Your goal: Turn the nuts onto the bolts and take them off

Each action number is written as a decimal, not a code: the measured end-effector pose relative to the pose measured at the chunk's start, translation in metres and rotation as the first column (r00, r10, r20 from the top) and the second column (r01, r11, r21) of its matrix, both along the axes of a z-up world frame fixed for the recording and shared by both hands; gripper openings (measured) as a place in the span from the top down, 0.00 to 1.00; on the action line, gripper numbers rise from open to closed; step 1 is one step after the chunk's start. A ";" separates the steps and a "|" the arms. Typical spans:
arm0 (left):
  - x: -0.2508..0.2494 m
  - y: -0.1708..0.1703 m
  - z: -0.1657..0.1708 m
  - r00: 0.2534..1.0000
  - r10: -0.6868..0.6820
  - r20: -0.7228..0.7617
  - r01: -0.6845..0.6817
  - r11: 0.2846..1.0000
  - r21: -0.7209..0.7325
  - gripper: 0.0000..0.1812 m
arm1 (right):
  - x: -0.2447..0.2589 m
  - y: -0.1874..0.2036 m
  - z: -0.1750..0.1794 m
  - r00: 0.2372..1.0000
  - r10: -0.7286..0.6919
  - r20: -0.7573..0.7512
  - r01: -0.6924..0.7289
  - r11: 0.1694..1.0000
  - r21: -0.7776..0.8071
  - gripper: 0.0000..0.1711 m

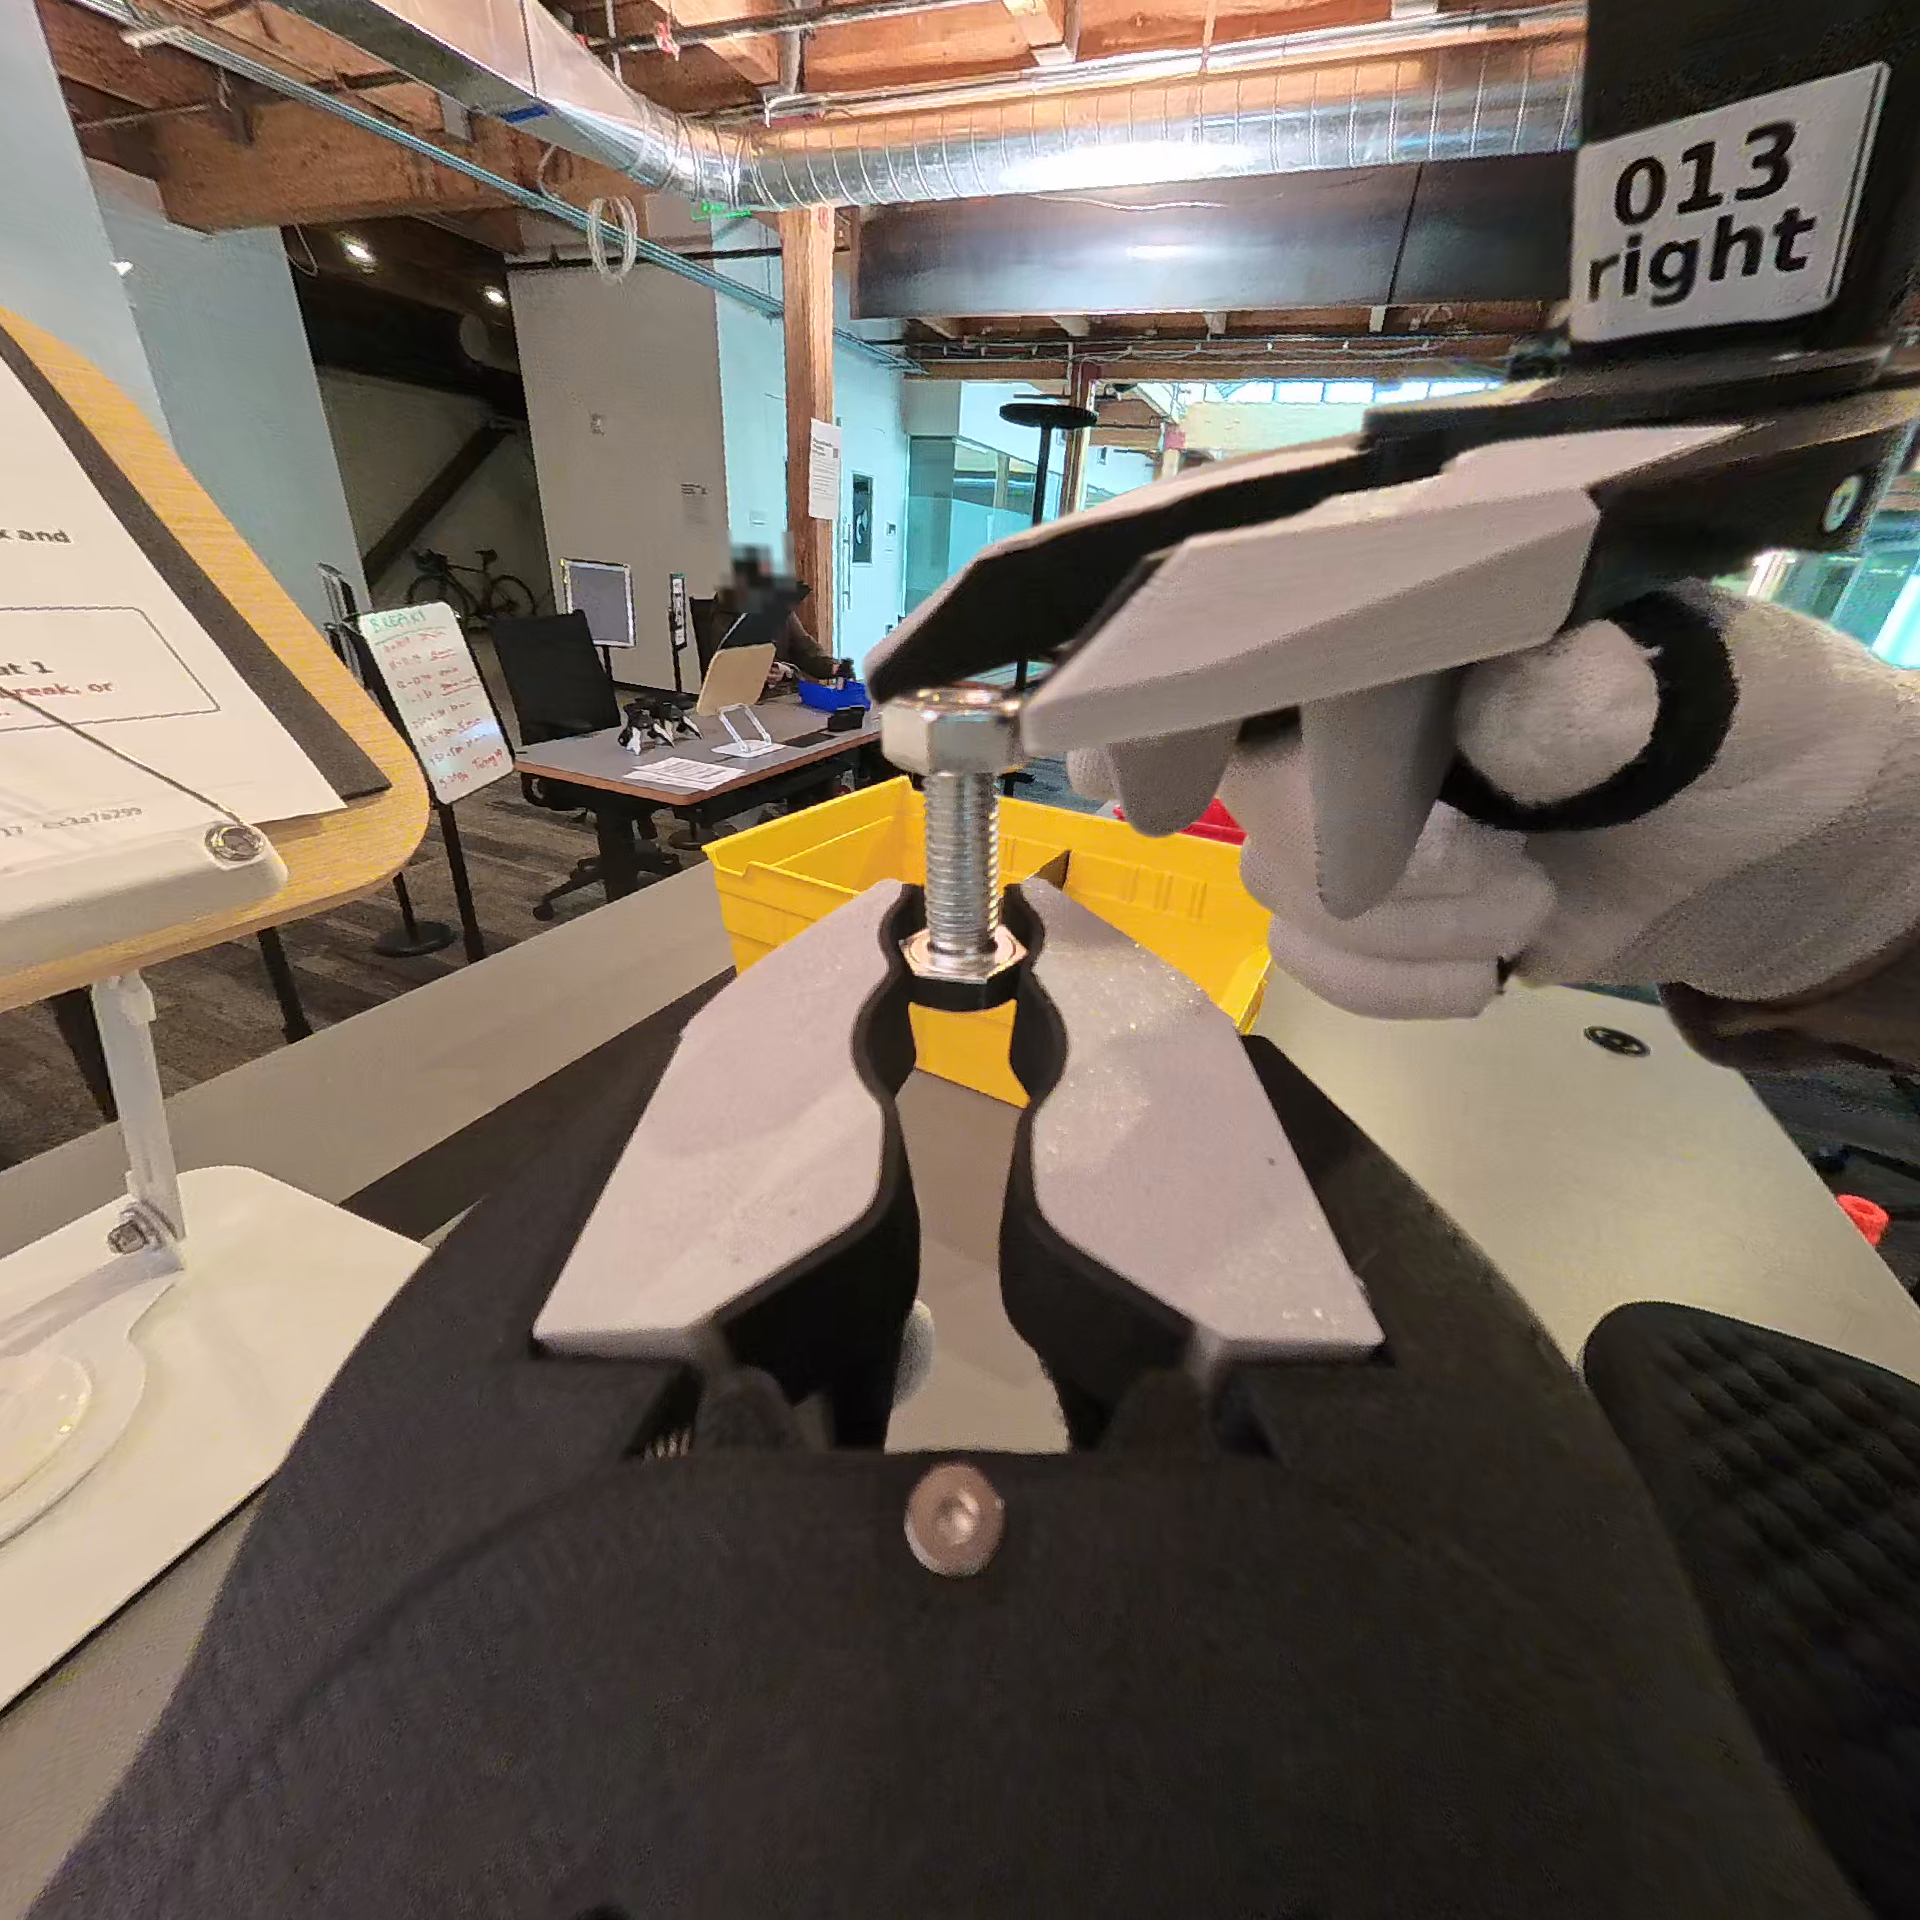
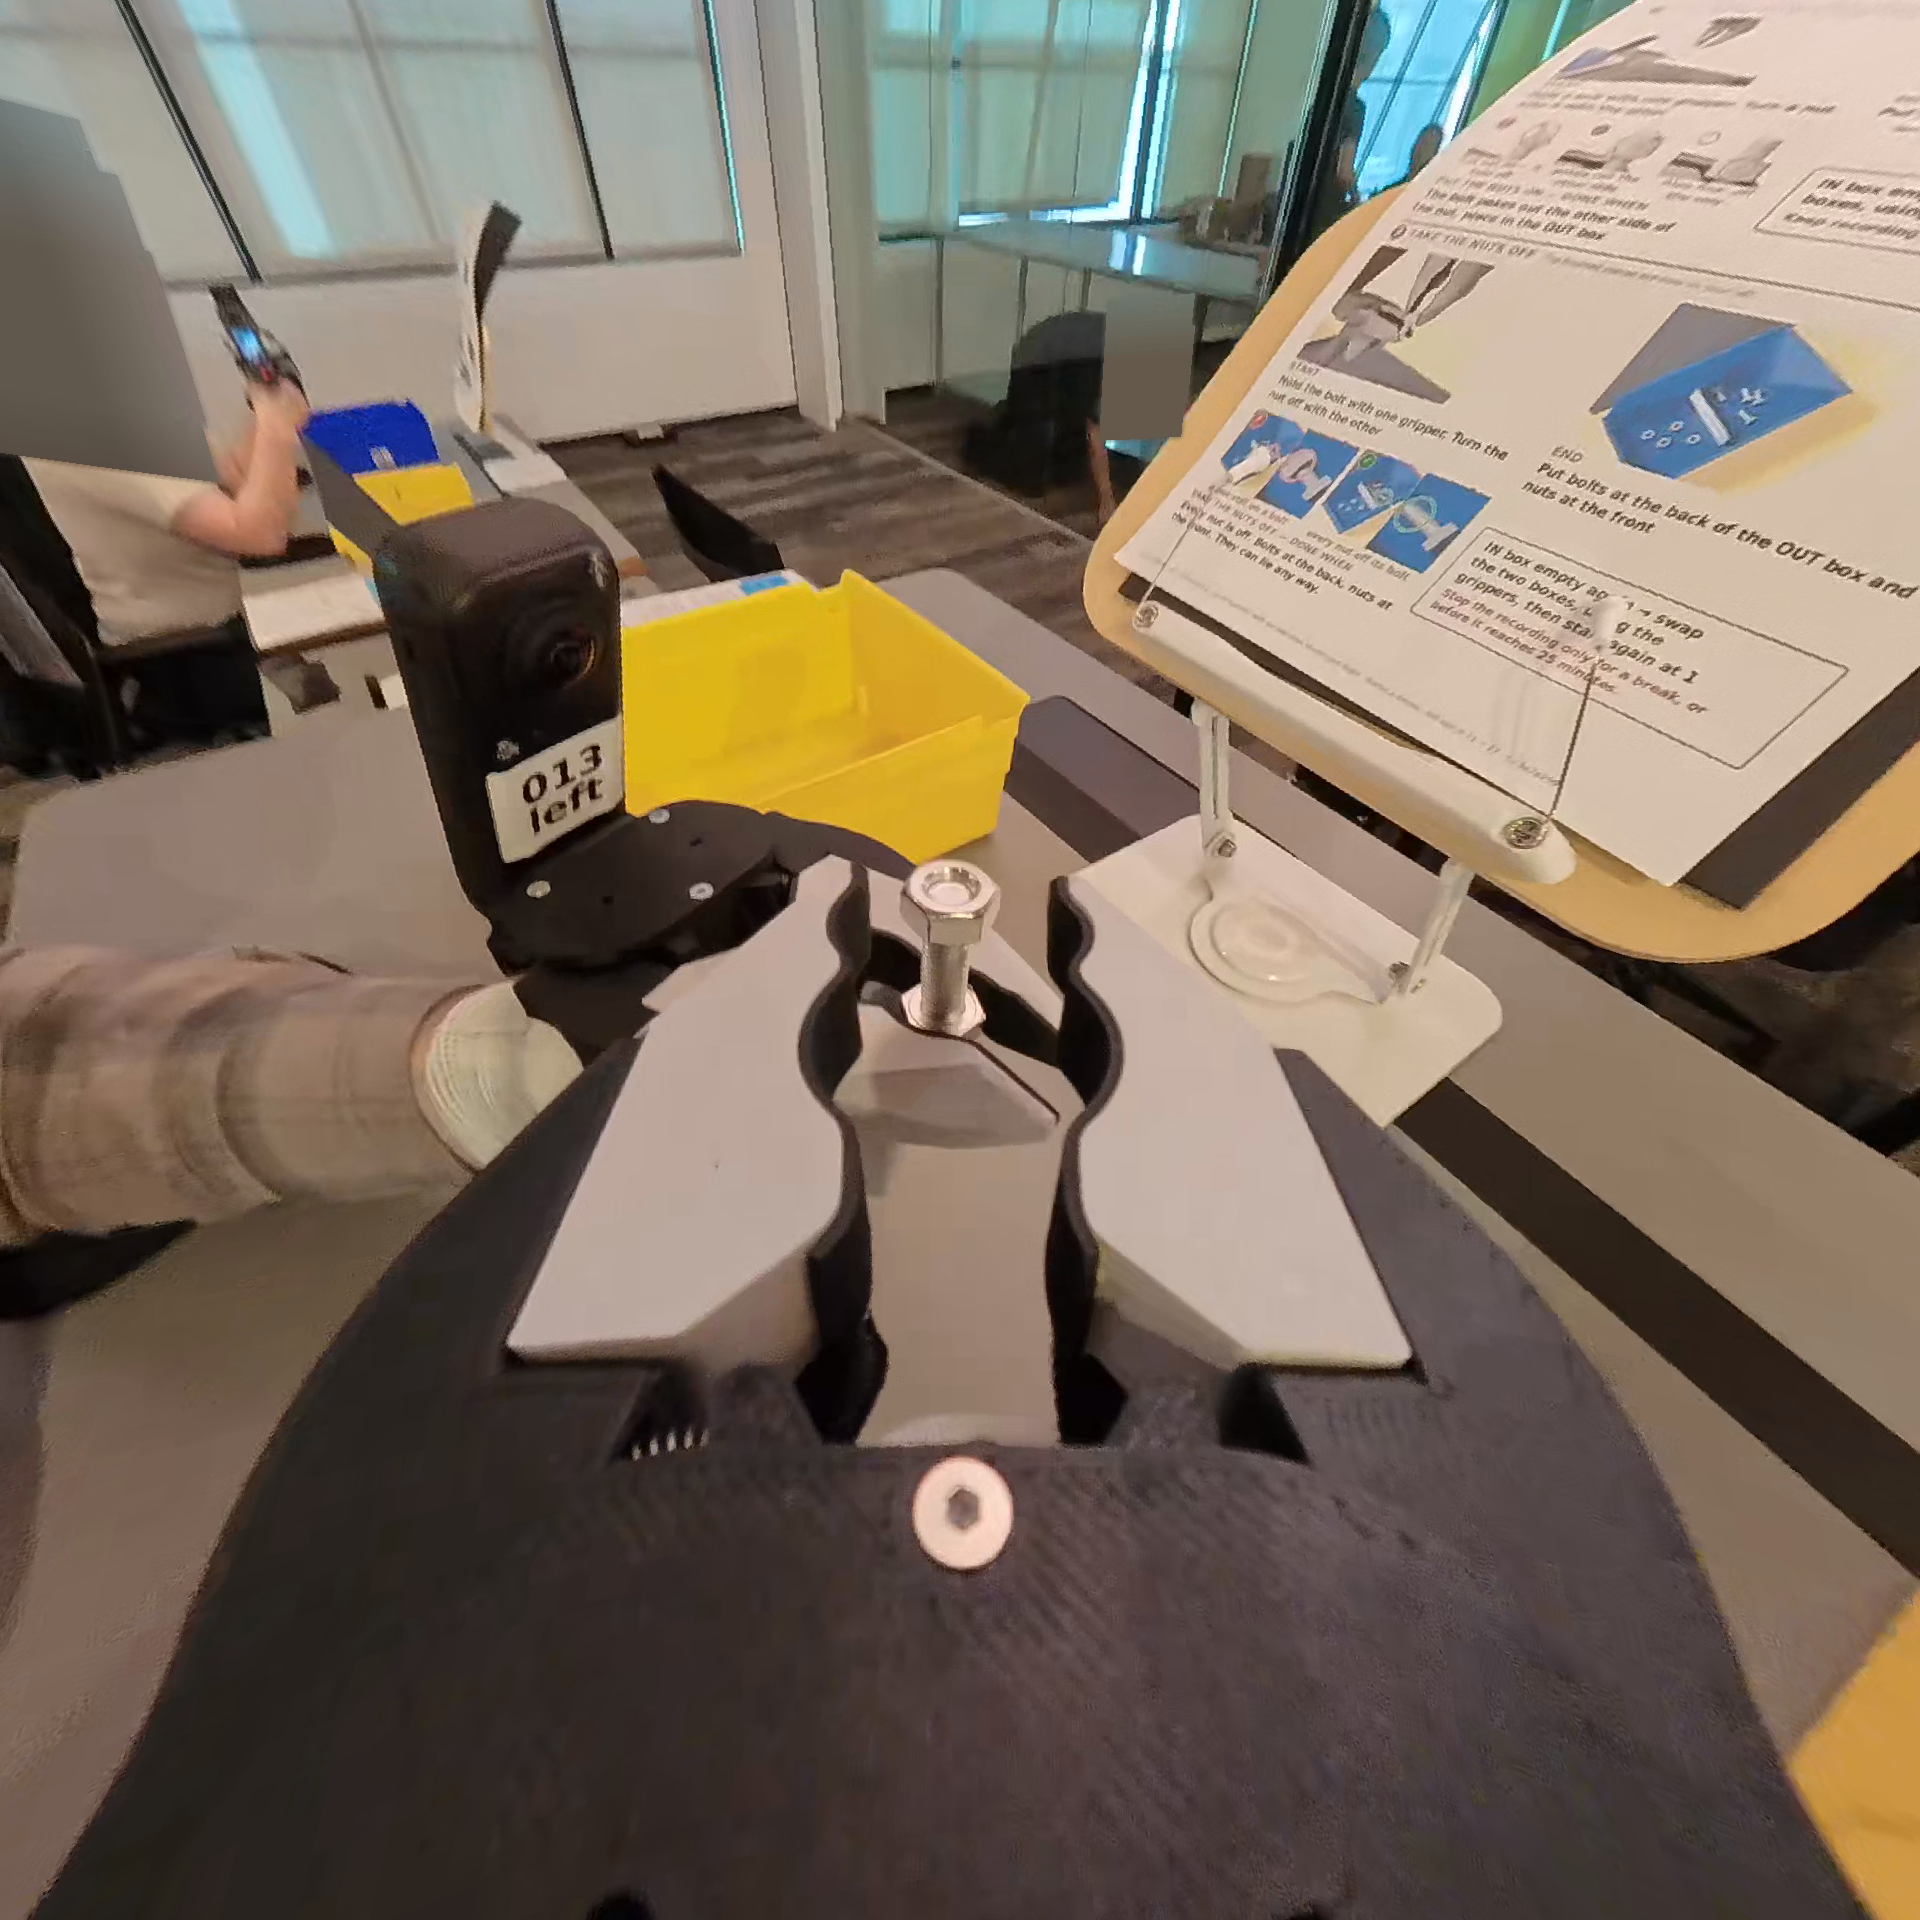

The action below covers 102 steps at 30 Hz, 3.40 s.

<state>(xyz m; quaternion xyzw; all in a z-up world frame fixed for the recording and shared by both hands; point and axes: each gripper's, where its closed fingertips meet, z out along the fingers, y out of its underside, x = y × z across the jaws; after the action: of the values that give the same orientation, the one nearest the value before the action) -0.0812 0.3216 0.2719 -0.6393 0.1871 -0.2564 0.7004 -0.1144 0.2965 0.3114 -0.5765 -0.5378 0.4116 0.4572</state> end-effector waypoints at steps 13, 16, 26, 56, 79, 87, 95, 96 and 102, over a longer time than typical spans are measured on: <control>0.012 -0.011 0.004 0.995 -0.098 -0.032 0.098 0.995 0.025 0.92 | -0.001 -0.016 0.003 0.976 0.197 -0.096 -0.195 0.980 0.035 0.90; 0.022 -0.020 0.005 0.983 -0.177 -0.052 0.179 0.983 0.033 0.92 | 0.007 -0.027 0.005 0.924 0.367 -0.112 -0.366 0.930 0.026 0.90; 0.056 -0.053 0.007 0.911 -0.396 -0.115 0.402 0.915 0.034 0.92 | 0.052 -0.056 0.009 0.609 0.786 -0.106 -0.791 0.612 -0.001 0.90; 0.026 -0.026 0.015 0.983 -0.181 0.004 0.180 0.979 0.092 0.92 | 0.024 -0.026 0.006 0.927 0.198 -0.319 -0.234 0.969 -0.078 0.91; 0.029 -0.034 0.021 0.970 -0.241 -0.002 0.240 0.965 0.106 0.92 | 0.017 -0.037 0.016 0.899 0.314 -0.306 -0.325 0.946 0.017 0.91; 0.053 -0.054 0.015 0.916 -0.399 -0.047 0.402 0.912 0.077 0.92 | 0.038 -0.059 0.011 0.716 0.665 -0.213 -0.680 0.734 0.005 0.91; 0.080 -0.078 0.010 0.837 -0.544 -0.066 0.547 0.835 0.061 0.92 | 0.067 -0.084 0.005 0.348 0.926 -0.148 -0.936 0.335 -0.106 0.91; 0.080 -0.076 0.009 0.846 -0.528 -0.072 0.532 0.844 0.064 0.92 | 0.066 -0.084 0.004 0.340 0.928 -0.149 -0.939 0.328 -0.099 0.91; 0.059 -0.058 0.015 0.898 -0.440 -0.020 0.441 0.895 0.068 0.92 | 0.046 -0.064 0.021 0.531 0.806 -0.263 -0.835 0.550 -0.001 0.71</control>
<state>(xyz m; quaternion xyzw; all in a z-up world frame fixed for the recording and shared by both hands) -0.0225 0.2636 0.2867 -0.5556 0.3373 -0.4001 0.6461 -0.0680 0.2324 0.3322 -0.2311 -0.6609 0.6754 0.2315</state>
